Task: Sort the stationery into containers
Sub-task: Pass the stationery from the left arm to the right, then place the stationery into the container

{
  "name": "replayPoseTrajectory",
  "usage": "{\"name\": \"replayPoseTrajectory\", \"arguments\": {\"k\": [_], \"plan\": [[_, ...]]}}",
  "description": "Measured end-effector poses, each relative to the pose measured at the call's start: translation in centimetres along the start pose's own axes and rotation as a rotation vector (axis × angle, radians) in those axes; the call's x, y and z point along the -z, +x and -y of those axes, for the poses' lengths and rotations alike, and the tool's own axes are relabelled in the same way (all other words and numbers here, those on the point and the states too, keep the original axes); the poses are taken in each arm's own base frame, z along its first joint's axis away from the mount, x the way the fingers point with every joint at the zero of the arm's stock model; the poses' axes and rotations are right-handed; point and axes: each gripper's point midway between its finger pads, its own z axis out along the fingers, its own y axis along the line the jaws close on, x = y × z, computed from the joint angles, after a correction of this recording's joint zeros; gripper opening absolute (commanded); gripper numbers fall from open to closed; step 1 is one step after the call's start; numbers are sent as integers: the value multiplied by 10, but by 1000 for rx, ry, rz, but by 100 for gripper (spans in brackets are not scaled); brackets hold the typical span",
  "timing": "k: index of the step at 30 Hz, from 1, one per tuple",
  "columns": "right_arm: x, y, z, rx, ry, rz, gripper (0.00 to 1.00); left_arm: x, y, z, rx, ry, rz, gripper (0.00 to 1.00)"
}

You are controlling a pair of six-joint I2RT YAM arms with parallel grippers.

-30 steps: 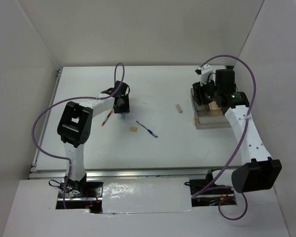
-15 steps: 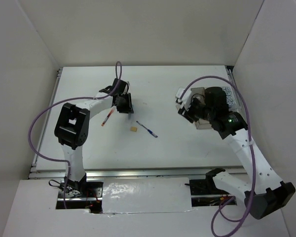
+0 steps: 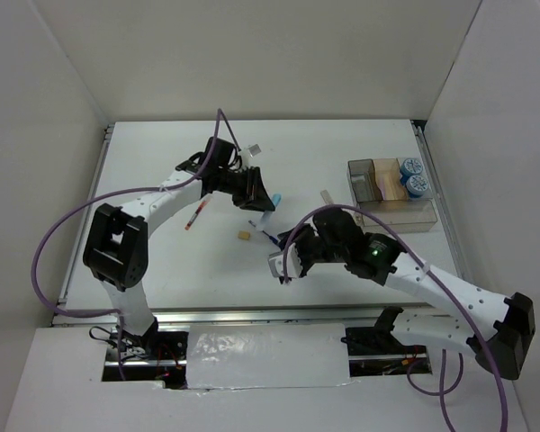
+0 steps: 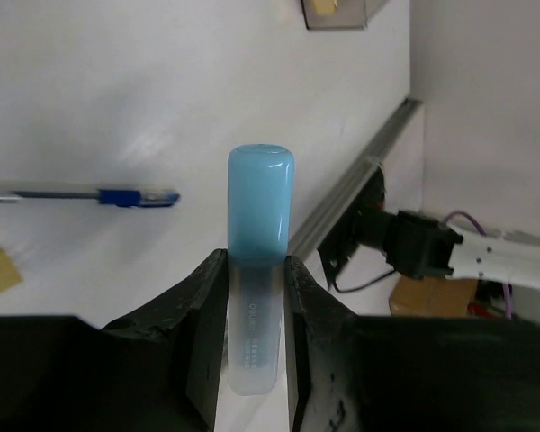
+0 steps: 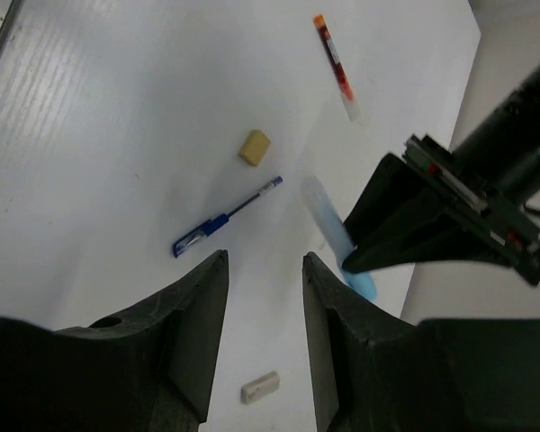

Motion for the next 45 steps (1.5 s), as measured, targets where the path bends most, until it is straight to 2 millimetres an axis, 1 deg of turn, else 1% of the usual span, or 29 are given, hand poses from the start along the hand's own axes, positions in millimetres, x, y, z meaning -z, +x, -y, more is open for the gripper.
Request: {"name": "replayPoseTrajectory", "arguments": {"k": [2, 4, 7, 11, 14, 19, 24, 27, 28, 29, 30, 31, 32, 33, 34, 35, 36, 38, 39, 41, 42, 44, 45], "plan": [[-9, -4, -7, 62, -22, 12, 44, -2, 11, 7, 4, 33, -42, 0], [-17, -7, -8, 110, -34, 21, 44, -4, 20, 11, 9, 58, -73, 0], [-25, -9, -6, 151, -36, 24, 44, -7, 31, 14, 19, 72, -110, 0], [-33, -6, 0, 182, -21, 14, 46, -10, 38, 21, 8, 88, -132, 0], [-37, 0, -2, 185, -32, -1, 47, -12, 45, 27, 2, 102, -151, 0], [-43, 12, 0, 199, -37, -30, 46, -15, 52, 33, -8, 115, -172, 0], [-48, 28, -1, 205, -51, -68, 45, -17, 58, 36, 9, 134, -194, 0], [-49, 38, -4, 208, -65, -88, 41, -18, 63, 33, 18, 135, -203, 0], [-50, 41, -5, 210, -70, -93, 36, -18, 63, 33, 16, 136, -202, 0], [-50, 42, -5, 212, -73, -94, 33, -19, 62, 33, 13, 139, -199, 0], [-51, 43, -5, 211, -75, -96, 30, -19, 62, 34, 7, 144, -197, 9], [-51, 45, -5, 212, -76, -99, 22, -19, 62, 35, 5, 146, -196, 16], [-50, 45, -4, 219, -74, -97, 19, -20, 61, 35, 1, 148, -194, 23], [-50, 44, -3, 223, -73, -93, 15, -20, 62, 35, 2, 149, -197, 38], [-50, 43, -4, 222, -74, -89, 9, -20, 63, 36, 2, 149, -198, 46], [-50, 43, -3, 224, -72, -86, 6, -20, 63, 35, 0, 148, -197, 54], [-49, 42, -3, 219, -70, -85, 4, -19, 63, 35, -4, 148, -196, 68], [-44, 40, -2, 214, -56, -82, 2, -17, 60, 36, -7, 145, -184, 77], [-41, 39, -2, 213, -47, -81, 1, -14, 58, 35, -4, 140, -179, 87], [-32, 37, 0, 208, -21, -82, 0, -7, 53, 35, 3, 127, -166, 89], [-26, 35, 1, 205, -5, -81, 0, -2, 45, 35, -2, 117, -150, 92], [-12, 30, 6, 185, 41, -84, 0, 12, 20, 33, -9, 95, -92, 98], [-4, 28, 11, 168, 71, -87, 0, 24, -1, 33, -24, 86, -37, 99]]}}
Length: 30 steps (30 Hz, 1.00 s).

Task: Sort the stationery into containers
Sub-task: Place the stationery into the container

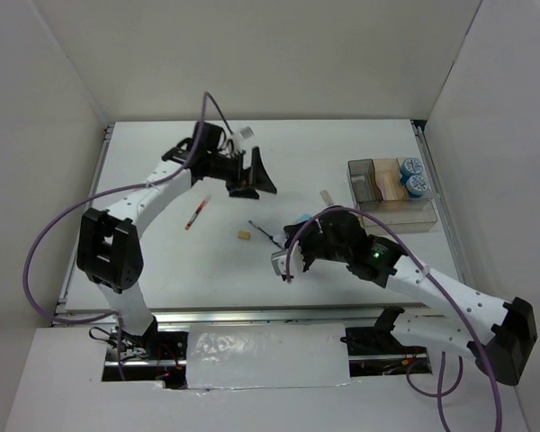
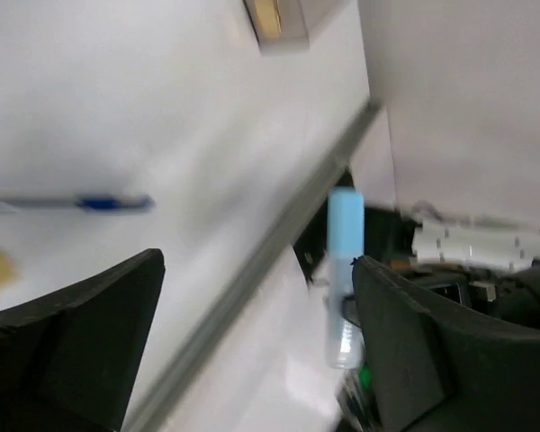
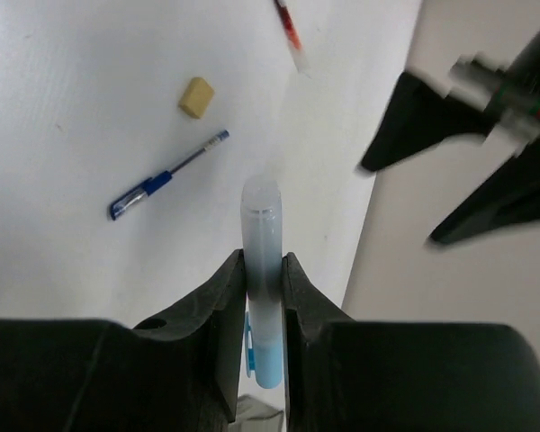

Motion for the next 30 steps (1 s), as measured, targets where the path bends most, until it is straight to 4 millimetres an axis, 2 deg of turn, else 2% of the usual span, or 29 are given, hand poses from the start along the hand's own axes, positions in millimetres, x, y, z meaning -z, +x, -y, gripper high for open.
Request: {"name": "replayPoseTrajectory", "arguments": {"k": [3, 5, 7, 9, 12, 15, 16, 20, 23, 26, 30], "plan": [[16, 10, 10, -113, 63, -39, 0, 46, -59, -10, -42, -64, 199, 99], [25, 36, 18, -273, 101, -115, 0, 84, -86, -26, -64, -155, 339, 99], [35, 72, 30, -474, 148, -213, 0, 116, -97, -35, -96, -248, 456, 99], [45, 108, 47, -700, 218, -285, 0, 133, -93, -33, -142, -309, 530, 99], [65, 171, 63, -1011, 352, -394, 0, 138, -76, -23, -230, -354, 556, 99], [85, 226, 55, -1249, 448, -496, 0, 133, -73, -19, -316, -376, 540, 99], [88, 238, 50, -1324, 459, -521, 0, 131, -71, -21, -335, -383, 525, 99], [109, 308, 42, -1535, 547, -636, 0, 126, -66, -35, -373, -408, 491, 99], [121, 340, 27, -1634, 595, -701, 0, 121, -59, -49, -372, -431, 469, 99], [124, 354, 16, -1675, 599, -753, 0, 119, -56, -55, -358, -450, 457, 99], [118, 371, 8, -1681, 591, -804, 0, 120, -62, -59, -351, -471, 460, 98]]}}
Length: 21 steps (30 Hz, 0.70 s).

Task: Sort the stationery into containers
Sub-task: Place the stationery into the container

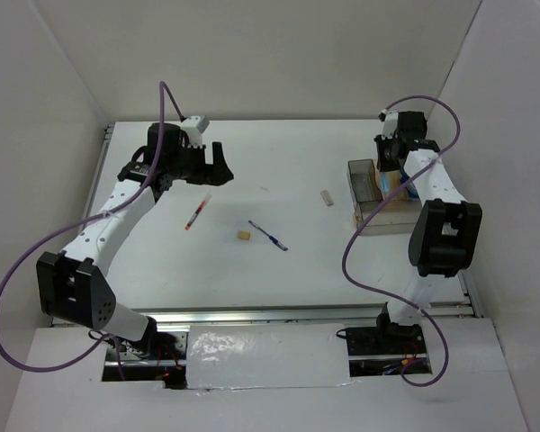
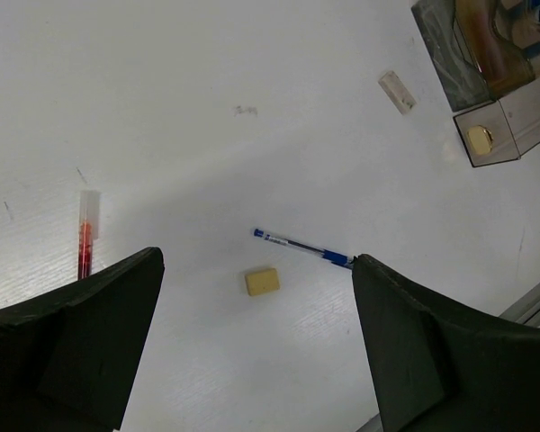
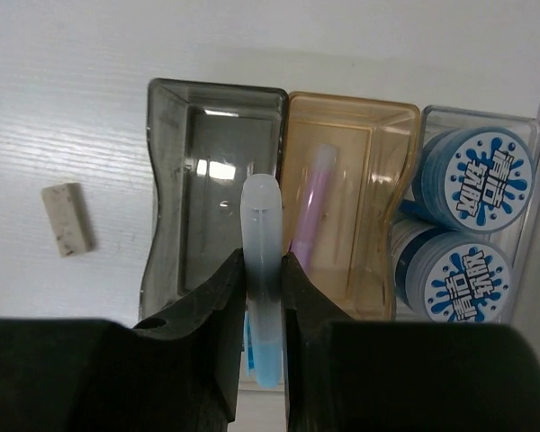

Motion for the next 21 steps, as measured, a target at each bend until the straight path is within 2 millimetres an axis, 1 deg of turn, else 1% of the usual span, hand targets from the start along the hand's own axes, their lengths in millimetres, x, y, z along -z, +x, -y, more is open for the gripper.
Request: {"name": "replayPoseTrajectory", "arguments": {"k": [6, 12, 16, 20, 21], "plan": [[-21, 19, 12, 1, 38, -69, 4, -2, -2, -6, 2, -31, 16, 99], [-33, 17, 31, -5, 75, -82, 8, -3, -2, -8, 3, -43, 18, 99], [-38, 20, 36, 3, 87, -98, 11, -5, 0, -10, 6, -45, 10, 99], [-47, 26, 38, 19, 88, -122, 14, -10, 5, -13, 12, -49, -10, 99], [-49, 28, 38, 22, 87, -129, 17, -11, 6, -13, 14, -51, -14, 99]]}}
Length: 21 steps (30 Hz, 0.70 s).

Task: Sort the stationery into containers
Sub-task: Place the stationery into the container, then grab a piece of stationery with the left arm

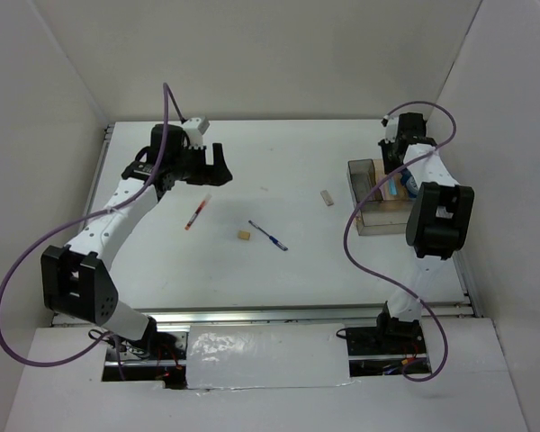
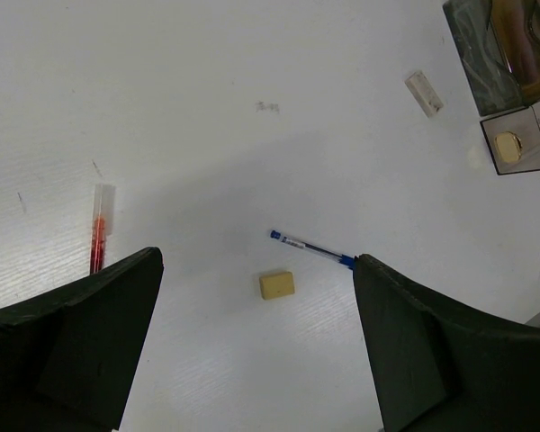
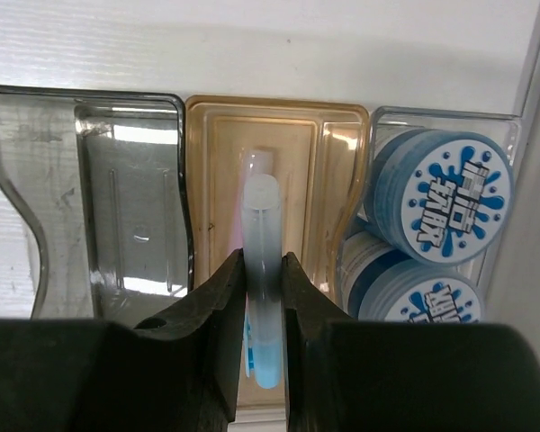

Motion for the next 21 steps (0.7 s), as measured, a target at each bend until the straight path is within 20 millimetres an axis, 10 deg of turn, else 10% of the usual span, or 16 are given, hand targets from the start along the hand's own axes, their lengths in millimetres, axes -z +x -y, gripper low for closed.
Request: {"name": "replayPoseTrajectory", "arguments": {"k": [8, 16, 21], "plan": [[-12, 15, 2, 5, 17, -70, 47, -4, 4, -4, -29, -7, -21, 97], [-7, 17, 0, -4, 9, -82, 47, -9, 13, -33, -67, -146, -58, 88], [36, -6, -23, -56, -89, -1, 46, -19, 41, -75, -131, -316, -170, 82]]}}
